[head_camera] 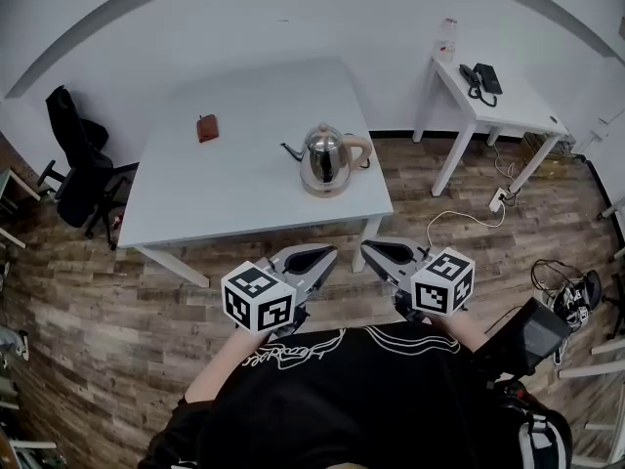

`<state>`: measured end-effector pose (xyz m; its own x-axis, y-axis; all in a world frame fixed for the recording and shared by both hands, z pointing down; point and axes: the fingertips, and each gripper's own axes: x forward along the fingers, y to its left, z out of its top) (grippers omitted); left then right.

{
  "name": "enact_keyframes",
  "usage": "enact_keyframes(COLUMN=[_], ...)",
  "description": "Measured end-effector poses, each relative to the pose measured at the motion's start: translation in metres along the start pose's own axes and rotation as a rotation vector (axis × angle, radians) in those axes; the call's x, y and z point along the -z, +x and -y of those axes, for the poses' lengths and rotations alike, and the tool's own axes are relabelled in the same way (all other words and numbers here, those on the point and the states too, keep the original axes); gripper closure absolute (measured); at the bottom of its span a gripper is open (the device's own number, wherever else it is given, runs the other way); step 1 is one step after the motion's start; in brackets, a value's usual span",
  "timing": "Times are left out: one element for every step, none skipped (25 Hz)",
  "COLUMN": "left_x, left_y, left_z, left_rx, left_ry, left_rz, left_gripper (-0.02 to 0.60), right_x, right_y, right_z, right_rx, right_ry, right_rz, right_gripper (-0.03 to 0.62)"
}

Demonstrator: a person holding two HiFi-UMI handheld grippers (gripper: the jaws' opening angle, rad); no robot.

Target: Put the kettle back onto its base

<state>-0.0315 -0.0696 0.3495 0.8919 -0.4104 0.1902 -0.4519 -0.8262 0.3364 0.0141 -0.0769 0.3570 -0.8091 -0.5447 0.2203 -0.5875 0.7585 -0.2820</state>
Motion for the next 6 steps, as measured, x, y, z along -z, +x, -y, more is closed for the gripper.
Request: enact_keyframes(left_x=[0.0009,0.0027,0.0046,0.0063,0.0079,0.0093], left_y=[0.0005,0.0006,0.0003,-0.0003,-0.0009,-0.0015], left_z=[-0.0003,-0.001,-0.0021,-0.0037,-0.0054,-0.0072], left_rx=[0.001,0.002,0.001,0.0,-0.002,-0.004], left_ry=[-0.003,-0.006,-0.009,-0.012,-0.017,-0.021], left_rz=[-0.001,-0.004,-0.008,-0.011,-0.013,-0.015], left_gripper=[0.575,0.575,0.575,0.575,0.575,0.575], right_x=[0.0004,0.0014,0.0025,0.0035,0.0043,0.005], right_y=[0.0011,0.0021,0.003,0.0039,0.0047,0.0055], right_z=[0.0004,-0.0002,-0.0013,-0.0024,-0.0036,-0.0047], right_rx=[-0.003,-0.006,-0.01,-0.012,-0.013,-0.014], right_ry=[0.006,0.013,0.02,0.026,0.032,0.038], right_rz=[0.001,0.002,0.005,0.007,0.01,0.013], right_gripper=[0.588,0.588,0.588,0.588,0.588,0.588])
